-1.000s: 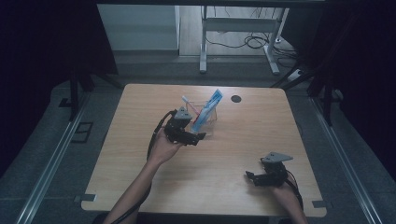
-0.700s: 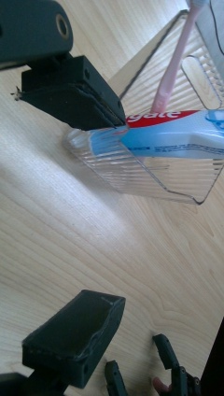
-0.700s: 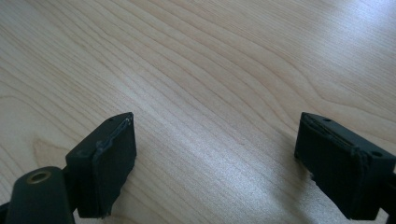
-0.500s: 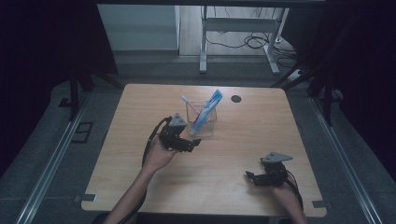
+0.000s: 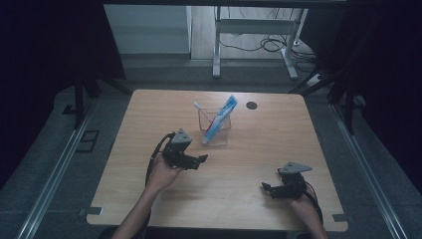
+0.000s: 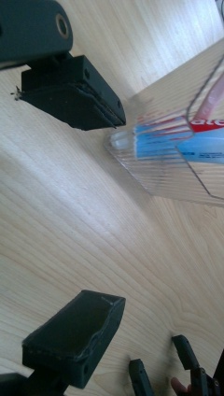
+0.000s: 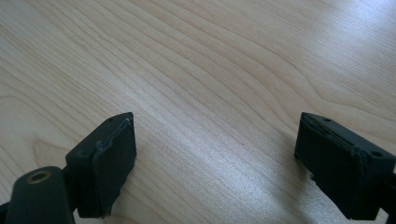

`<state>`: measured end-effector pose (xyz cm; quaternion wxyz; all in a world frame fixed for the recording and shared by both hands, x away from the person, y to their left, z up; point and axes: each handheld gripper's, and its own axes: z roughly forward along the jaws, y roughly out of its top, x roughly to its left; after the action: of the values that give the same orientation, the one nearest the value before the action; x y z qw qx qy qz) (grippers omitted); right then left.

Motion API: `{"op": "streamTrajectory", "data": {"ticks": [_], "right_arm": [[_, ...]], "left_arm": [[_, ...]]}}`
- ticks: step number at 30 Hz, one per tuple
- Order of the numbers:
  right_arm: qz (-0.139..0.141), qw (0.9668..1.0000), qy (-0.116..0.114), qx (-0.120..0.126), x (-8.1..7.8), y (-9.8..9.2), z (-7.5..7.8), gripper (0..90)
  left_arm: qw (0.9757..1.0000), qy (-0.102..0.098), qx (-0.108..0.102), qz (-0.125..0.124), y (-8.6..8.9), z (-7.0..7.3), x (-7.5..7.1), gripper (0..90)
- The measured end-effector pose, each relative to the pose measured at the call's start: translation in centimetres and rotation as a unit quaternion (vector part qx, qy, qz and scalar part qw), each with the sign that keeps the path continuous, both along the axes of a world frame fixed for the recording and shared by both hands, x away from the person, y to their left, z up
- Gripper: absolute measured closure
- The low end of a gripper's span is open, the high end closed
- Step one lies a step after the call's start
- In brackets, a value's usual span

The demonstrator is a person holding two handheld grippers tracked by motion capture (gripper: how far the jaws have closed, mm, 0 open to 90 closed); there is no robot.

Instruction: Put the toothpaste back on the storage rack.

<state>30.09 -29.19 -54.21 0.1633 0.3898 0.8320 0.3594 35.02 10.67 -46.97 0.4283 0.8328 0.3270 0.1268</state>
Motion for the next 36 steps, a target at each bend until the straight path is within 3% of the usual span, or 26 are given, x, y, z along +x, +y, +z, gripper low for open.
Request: {"op": "streamTrajectory", "data": {"ticks": [22, 36], "right_arm": [[-0.001, 1.0000, 0.001, 0.000, 0.0, 0.0, 0.0, 12.6], [0.000, 1.0000, 0.000, 0.000, 0.0, 0.0, 0.0, 12.6]], "left_arm": [[0.9998, 0.000, 0.009, 0.020, 2.7, -3.2, -3.1, 12.6], [0.9991, 0.016, 0.019, 0.033, 3.7, -5.6, -4.5, 12.6]]}}
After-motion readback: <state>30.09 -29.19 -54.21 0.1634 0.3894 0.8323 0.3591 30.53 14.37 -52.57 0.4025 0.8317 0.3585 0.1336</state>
